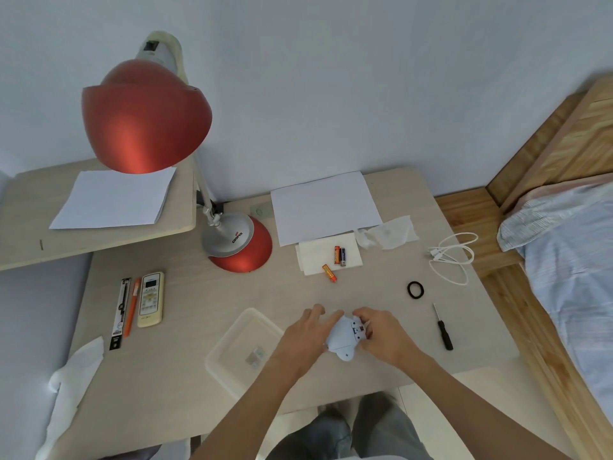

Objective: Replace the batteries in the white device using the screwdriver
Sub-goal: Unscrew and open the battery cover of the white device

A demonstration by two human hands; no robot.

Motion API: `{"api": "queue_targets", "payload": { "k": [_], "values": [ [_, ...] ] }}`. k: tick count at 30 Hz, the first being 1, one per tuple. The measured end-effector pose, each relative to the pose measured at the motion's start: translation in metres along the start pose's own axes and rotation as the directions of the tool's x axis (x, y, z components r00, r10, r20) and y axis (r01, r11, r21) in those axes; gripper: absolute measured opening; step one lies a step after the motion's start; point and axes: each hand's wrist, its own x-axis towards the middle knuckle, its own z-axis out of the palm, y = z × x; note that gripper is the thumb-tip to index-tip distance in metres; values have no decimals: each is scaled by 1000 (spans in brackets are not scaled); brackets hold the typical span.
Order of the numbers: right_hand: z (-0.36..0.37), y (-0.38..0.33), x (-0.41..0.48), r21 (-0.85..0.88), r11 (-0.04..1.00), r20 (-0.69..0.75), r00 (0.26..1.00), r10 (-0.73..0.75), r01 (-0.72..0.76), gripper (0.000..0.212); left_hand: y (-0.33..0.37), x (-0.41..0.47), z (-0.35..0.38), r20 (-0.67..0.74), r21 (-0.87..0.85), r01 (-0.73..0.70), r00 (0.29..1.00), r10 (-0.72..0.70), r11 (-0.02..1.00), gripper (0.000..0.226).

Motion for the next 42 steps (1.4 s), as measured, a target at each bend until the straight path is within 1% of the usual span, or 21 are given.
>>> {"api": "queue_targets", "payload": {
  "k": [2,5,9,13,17,20,22,24,30,34,38,42],
  "values": [
    [-1,-1,0,-16,1000,6,1000,-4,4,32,-3,3,-2,39,46,-60,998,58,997,85],
    [-1,-1,0,-23,1000,18,1000,0,1,39,-6,5,-8,76,86,-137,989,130,987,81],
    [1,-1,0,-30,1000,11,1000,4,-3,45,-8,10,-7,92,92,-174,982,166,980,82],
    [-2,-6,-2,-38,999,12,1000,0,0,50,-6,19,2,158,31,-155,976,148,987,91],
    [-4,-4,-1,-48,998,20,999,-34,35,45,-6,26,3,197,13,-139,971,133,990,91],
    [-5,-4,-1,-48,998,25,999,-43,44,36,-6,27,2,214,2,-135,968,131,991,90],
    [-6,-4,-2,-48,998,25,998,-50,51,25,-7,27,4,203,-8,-127,971,126,992,93],
    [-5,-3,-3,-43,997,23,998,-60,61,20,-8,27,5,194,-16,-120,974,121,993,93],
    [-3,-2,-3,-32,997,12,998,-68,68,35,-6,26,1,198,-7,-116,973,115,993,90],
    [-4,-2,-3,-33,997,20,997,-72,73,33,-5,27,1,213,-5,-116,970,114,993,92],
    [-5,-1,-3,-19,997,19,997,-70,70,46,-5,28,6,226,2,-109,968,106,994,97],
    [-5,1,-3,-21,997,24,997,-70,71,40,-7,30,12,214,3,-118,970,114,993,101]
  ]
}}
